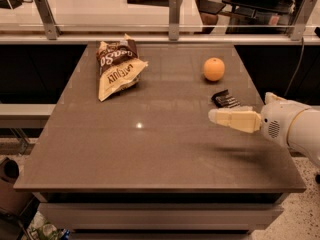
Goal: Pick rxbar chocolate
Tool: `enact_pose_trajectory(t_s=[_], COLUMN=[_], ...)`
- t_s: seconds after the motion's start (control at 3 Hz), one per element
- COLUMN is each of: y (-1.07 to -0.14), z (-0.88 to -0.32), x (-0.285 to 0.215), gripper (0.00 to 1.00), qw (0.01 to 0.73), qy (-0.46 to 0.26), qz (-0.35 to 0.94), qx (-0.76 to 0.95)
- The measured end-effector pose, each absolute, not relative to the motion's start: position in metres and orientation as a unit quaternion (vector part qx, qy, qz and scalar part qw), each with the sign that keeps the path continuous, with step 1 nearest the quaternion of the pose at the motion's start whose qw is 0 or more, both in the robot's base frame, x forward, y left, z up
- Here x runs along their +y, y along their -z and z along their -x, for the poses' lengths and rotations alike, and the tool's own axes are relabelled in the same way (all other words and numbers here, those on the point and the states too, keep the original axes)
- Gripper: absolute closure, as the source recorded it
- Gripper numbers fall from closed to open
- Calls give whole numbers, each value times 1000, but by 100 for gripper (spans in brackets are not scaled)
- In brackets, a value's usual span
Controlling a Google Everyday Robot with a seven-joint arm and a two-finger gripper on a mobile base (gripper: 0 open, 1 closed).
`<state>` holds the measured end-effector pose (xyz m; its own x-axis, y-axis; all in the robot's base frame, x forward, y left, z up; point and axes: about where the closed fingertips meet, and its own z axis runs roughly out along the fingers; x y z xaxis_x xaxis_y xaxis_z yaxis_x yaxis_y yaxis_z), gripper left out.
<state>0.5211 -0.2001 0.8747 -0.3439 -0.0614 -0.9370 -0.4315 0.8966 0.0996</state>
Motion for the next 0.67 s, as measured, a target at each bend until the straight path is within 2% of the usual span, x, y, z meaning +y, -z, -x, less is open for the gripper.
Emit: enact_pose_trajectory(t_s=[0.67], y=[-865], z=[-569], x=[-192], gripper=[0], qw=[598], qy=[-192], qz=[135], qx=[766])
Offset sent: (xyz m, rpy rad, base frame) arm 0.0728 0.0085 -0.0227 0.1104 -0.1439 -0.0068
